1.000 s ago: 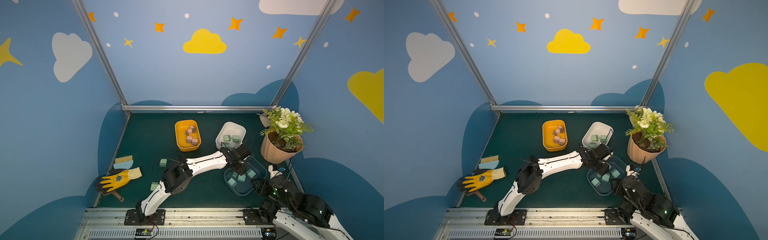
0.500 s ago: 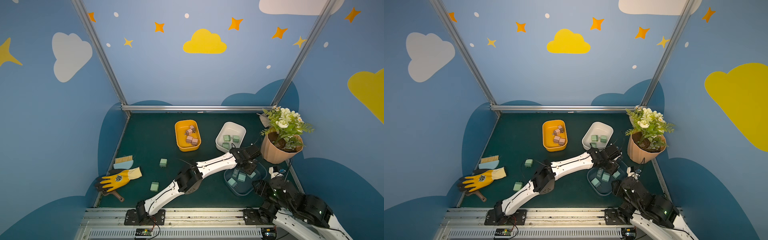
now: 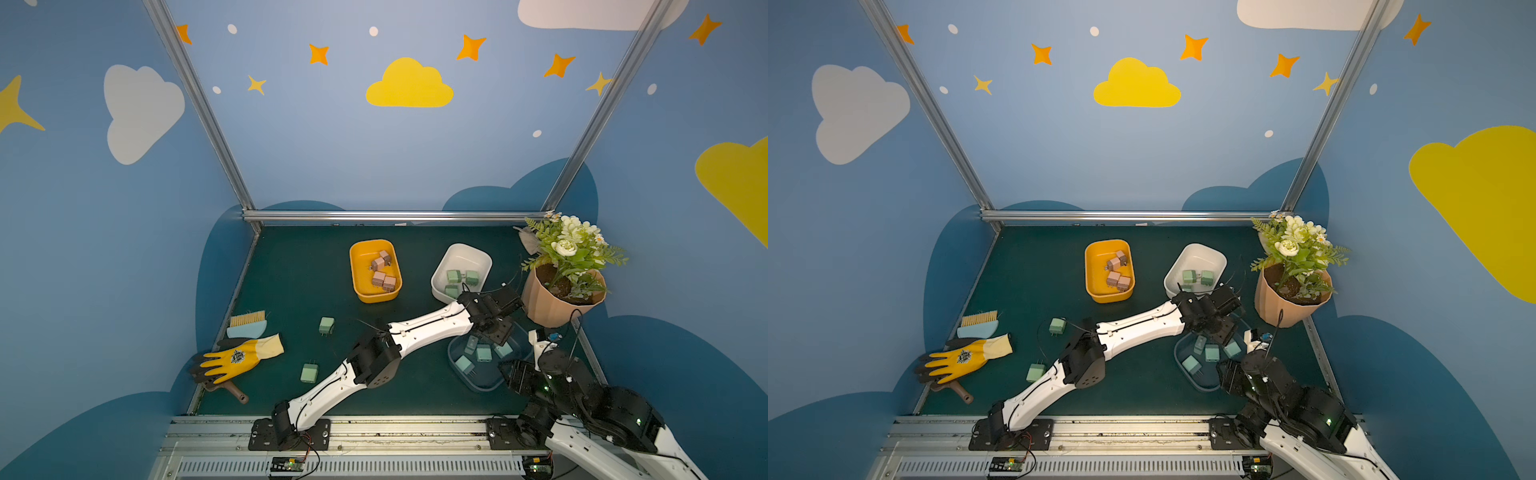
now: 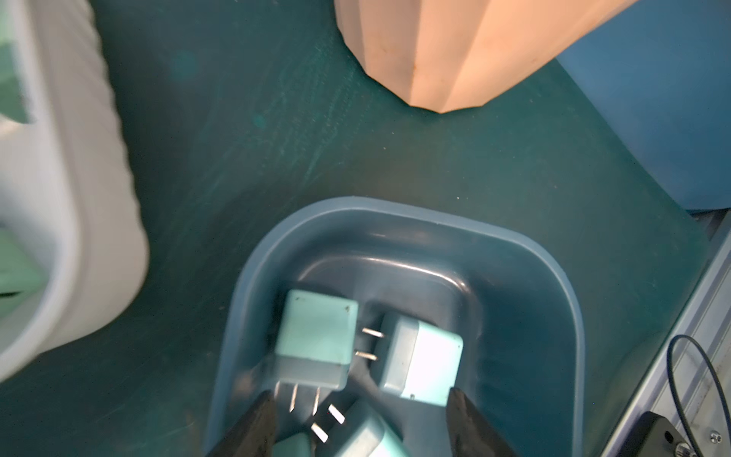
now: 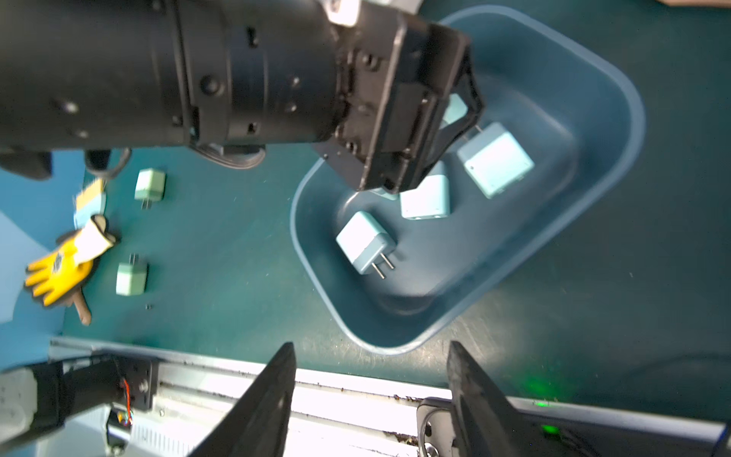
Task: Place the plugs by color into the storage box
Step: Place the plug in the storage box.
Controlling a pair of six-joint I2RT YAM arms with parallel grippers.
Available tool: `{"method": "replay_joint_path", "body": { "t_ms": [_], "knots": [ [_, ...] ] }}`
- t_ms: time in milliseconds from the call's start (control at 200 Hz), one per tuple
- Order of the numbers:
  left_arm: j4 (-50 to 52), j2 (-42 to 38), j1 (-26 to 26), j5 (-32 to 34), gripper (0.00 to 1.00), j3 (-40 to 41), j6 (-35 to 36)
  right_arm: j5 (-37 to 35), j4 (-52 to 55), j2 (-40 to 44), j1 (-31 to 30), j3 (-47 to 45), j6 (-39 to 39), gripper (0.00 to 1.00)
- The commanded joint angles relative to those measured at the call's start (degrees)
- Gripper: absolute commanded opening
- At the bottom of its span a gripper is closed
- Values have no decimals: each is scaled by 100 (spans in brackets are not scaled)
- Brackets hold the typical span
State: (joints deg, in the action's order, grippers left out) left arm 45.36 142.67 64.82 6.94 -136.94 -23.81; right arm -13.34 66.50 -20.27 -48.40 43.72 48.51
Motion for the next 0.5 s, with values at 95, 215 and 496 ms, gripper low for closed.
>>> {"method": "replay_joint_path", "body": {
  "t_ms": [95, 215, 496],
  "knots": [
    [493, -1065, -238, 828, 68, 705, -204, 601, -969, -542, 24, 298, -1175, 62],
    [445, -1736, -391, 1073, 68, 1552, -362, 716, -1353, -715, 8, 219, -1312, 62],
    [409, -3230, -908, 1396, 68, 3682, -637, 789, -2167, -1500, 15, 481, -2468, 63]
  ]
}}
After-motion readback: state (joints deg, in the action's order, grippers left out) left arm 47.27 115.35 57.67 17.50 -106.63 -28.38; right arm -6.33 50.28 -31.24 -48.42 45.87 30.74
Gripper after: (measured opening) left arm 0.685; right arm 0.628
